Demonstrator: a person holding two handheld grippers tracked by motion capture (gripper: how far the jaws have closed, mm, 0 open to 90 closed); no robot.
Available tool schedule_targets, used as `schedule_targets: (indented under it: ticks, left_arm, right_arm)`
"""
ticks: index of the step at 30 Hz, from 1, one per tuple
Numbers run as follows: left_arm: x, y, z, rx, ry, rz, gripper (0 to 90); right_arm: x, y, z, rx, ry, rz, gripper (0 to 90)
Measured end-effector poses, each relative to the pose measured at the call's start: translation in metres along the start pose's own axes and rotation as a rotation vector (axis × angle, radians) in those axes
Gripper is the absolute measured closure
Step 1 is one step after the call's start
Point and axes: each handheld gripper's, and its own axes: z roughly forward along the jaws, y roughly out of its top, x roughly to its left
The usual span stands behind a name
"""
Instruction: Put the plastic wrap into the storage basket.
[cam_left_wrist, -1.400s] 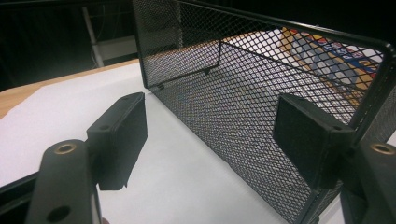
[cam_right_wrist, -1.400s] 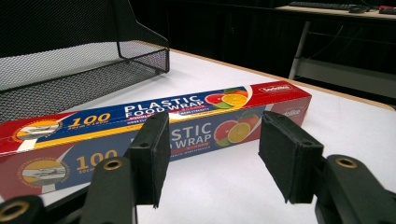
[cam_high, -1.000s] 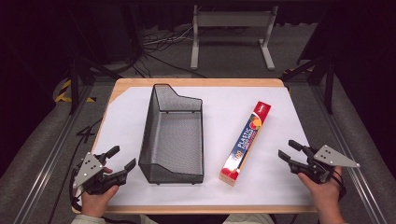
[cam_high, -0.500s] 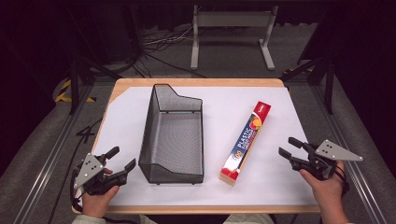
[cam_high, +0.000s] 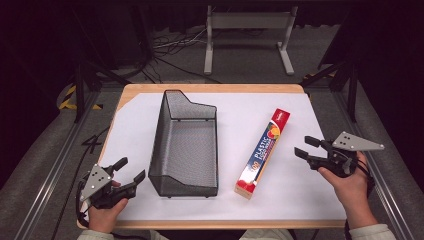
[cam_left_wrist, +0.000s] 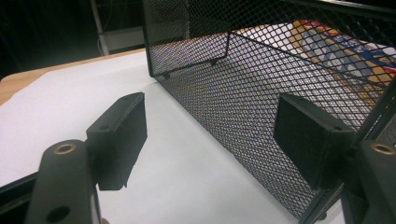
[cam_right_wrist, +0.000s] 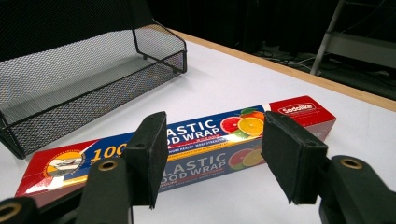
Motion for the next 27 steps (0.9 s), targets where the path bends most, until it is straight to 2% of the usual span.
schedule_targets:
  ticks: [3, 10, 14, 18, 21, 24, 26, 27]
  left_arm:
    - [0.0, 0.0, 0.001, -0.003, 0.002, -0.002, 26.6]
    - [-0.002, -0.002, 0.001, 0.009, 0.005, 0.003, 26.5]
    - [-0.001, -0.002, 0.001, 0.01, 0.004, 0.003, 26.5]
    - [-0.001, -0.002, 0.002, 0.012, 0.004, 0.002, 26.5]
    - [-0.001, -0.002, 0.002, 0.011, 0.004, 0.002, 26.5]
    - [0.0, -0.002, 0.001, 0.008, 0.006, 0.0, 26.5]
    - [0.0, -0.002, 0.001, 0.003, 0.005, -0.005, 26.6]
    - [0.0, -0.002, 0.001, 0.003, 0.005, -0.005, 26.6]
  right_arm:
    - [0.001, 0.008, 0.007, 0.032, 0.02, -0.007, 41.8]
    - [0.012, 0.028, 0.026, 0.079, 0.092, -0.016, 44.9]
    - [0.022, 0.038, 0.042, 0.129, 0.138, -0.059, 46.6]
    - [0.028, 0.044, 0.054, 0.155, 0.164, -0.073, 47.0]
    - [0.037, 0.052, 0.07, 0.191, 0.196, -0.091, 47.8]
    - [0.041, 0.055, 0.077, 0.207, 0.221, -0.089, 50.5]
    - [0.045, 0.057, 0.084, 0.211, 0.271, -0.051, 54.6]
    - [0.045, 0.057, 0.084, 0.211, 0.271, -0.051, 54.6]
